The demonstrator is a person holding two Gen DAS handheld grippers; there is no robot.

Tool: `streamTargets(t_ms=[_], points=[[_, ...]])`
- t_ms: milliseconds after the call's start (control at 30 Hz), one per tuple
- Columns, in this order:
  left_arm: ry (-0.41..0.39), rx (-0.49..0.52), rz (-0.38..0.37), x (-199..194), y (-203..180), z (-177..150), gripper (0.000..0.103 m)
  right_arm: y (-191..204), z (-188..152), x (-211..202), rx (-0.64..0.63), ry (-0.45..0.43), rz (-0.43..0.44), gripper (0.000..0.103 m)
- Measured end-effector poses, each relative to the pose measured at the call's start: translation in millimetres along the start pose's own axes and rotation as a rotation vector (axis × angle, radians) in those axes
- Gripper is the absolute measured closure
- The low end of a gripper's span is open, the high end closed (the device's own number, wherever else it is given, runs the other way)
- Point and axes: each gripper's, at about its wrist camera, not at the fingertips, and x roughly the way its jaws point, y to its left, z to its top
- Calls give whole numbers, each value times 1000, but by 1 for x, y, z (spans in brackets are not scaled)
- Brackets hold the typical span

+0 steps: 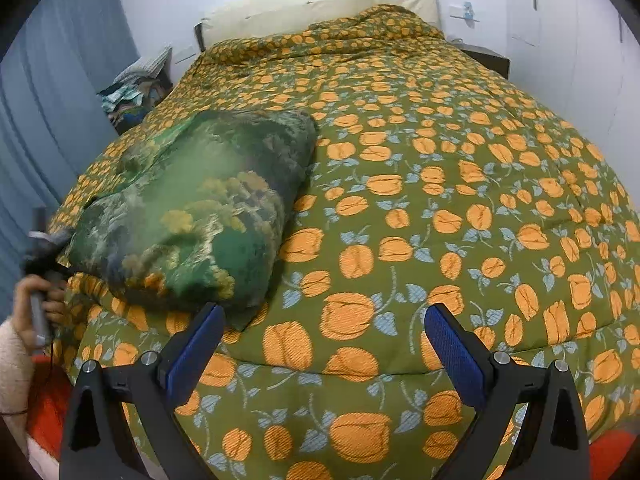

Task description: Fold large clothes

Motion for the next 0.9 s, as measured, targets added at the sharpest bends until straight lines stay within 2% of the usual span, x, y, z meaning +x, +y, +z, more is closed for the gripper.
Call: streamTargets(t_ms=[33, 67, 100, 167, 233, 267, 367, 500, 600, 633, 733, 767, 833, 900], points=[[27, 7, -76, 5, -11, 5, 0, -3, 1, 3, 21, 5, 9, 4], [73, 32, -114, 17, -24, 8, 0, -6, 4, 6, 44, 12, 23, 4], [117, 58, -109, 30, -32, 8, 0, -8, 7, 9, 63, 16, 43, 4], [226, 122, -20, 68, -39, 1, 0, -10, 16, 13, 90, 8, 115, 4], [310, 172, 167, 105, -30, -10, 0, -10, 29, 18, 102, -16, 209, 4], [332, 170, 223, 115, -20, -13, 0, -10, 36, 23, 105, -18, 252, 4], [330, 112, 199, 124, 5, -16, 0, -10, 58, 50, 137, 25, 379, 4], [358, 189, 241, 131, 3, -18, 0, -5, 75, 106, 118, 120, 497, 4], [399, 193, 241, 145, 6, -15, 0, 3, 77, 161, 121, 208, 540, 4], [410, 184, 233, 149, 8, -14, 0, 5, 77, 181, 146, 243, 567, 4], [423, 151, 193, 155, 16, -11, 0, 7, 72, 220, 301, 295, 726, 0], [421, 143, 190, 156, 16, -10, 0, 10, 73, 227, 318, 304, 737, 2], [405, 157, 221, 153, 12, -11, 2, 28, 80, 224, 218, 273, 661, 12], [363, 203, 252, 144, -3, -15, 35, 51, 85, 206, 64, 204, 542, 22]])
